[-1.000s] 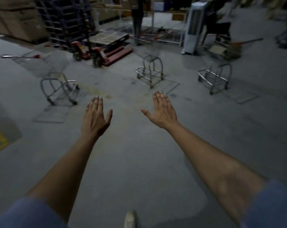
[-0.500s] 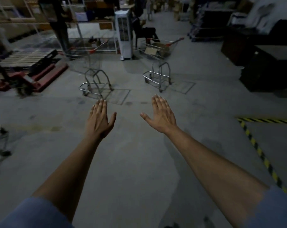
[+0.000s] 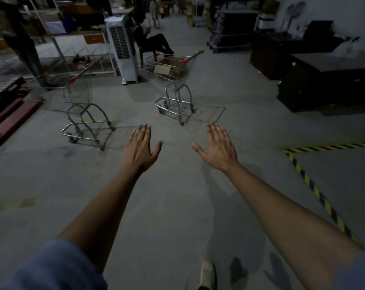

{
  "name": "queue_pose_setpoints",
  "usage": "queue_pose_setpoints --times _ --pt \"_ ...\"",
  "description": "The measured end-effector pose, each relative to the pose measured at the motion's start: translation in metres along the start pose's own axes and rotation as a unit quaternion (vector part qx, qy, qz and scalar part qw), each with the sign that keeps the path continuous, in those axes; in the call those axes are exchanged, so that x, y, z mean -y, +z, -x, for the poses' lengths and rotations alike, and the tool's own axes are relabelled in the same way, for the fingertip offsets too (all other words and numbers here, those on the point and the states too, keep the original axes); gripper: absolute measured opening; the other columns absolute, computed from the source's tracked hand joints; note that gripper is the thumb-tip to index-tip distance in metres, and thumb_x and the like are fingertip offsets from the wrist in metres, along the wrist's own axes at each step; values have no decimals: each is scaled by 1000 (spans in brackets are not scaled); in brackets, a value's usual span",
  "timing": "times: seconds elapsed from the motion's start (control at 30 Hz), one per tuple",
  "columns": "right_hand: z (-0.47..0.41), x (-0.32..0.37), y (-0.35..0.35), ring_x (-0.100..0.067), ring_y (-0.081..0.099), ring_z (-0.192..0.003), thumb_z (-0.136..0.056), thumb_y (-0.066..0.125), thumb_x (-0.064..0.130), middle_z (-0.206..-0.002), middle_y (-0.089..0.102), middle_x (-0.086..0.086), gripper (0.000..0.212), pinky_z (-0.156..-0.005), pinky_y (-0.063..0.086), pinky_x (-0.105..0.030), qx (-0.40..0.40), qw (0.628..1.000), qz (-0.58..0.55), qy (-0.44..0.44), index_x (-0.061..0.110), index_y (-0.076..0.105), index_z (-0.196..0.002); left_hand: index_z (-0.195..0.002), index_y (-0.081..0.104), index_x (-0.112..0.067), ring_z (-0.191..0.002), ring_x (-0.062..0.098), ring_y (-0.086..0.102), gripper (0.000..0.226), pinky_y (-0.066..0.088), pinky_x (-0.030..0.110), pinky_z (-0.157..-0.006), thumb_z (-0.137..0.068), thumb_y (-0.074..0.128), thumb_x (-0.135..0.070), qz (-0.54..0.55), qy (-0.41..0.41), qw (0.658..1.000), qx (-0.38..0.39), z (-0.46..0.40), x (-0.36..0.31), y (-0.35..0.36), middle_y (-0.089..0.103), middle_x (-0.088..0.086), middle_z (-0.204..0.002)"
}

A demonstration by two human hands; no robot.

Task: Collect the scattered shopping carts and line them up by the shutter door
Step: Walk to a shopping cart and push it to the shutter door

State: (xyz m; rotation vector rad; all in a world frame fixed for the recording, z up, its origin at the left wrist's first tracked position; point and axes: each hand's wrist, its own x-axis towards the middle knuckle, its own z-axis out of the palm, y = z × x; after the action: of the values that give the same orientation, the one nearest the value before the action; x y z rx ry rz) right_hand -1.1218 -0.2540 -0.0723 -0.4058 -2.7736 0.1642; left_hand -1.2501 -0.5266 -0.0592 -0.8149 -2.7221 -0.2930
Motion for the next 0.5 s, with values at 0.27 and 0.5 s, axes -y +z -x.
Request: queue_pose_setpoints --times 0.27,0.5 --pt "-183 -130 23 -28 14 -160 -94 24 86 -174 18 -13 105 -132 6 -41 13 1000 -7 19 8 20 -165 -163 24 -8 -158 24 23 85 22 42 -129 -101 27 -66 15 -5 1000 19 -213 -61 74 29 13 -169" --pt "-341 -232 51 -31 21 -158 -92 17 90 -172 23 -15 111 -131 12 -44 7 1000 -10 26 6 26 -164 -163 26 -7 -156 27 28 83 24 43 -128 -102 33 -62 25 12 999 15 -389 -100 150 32 15 -168"
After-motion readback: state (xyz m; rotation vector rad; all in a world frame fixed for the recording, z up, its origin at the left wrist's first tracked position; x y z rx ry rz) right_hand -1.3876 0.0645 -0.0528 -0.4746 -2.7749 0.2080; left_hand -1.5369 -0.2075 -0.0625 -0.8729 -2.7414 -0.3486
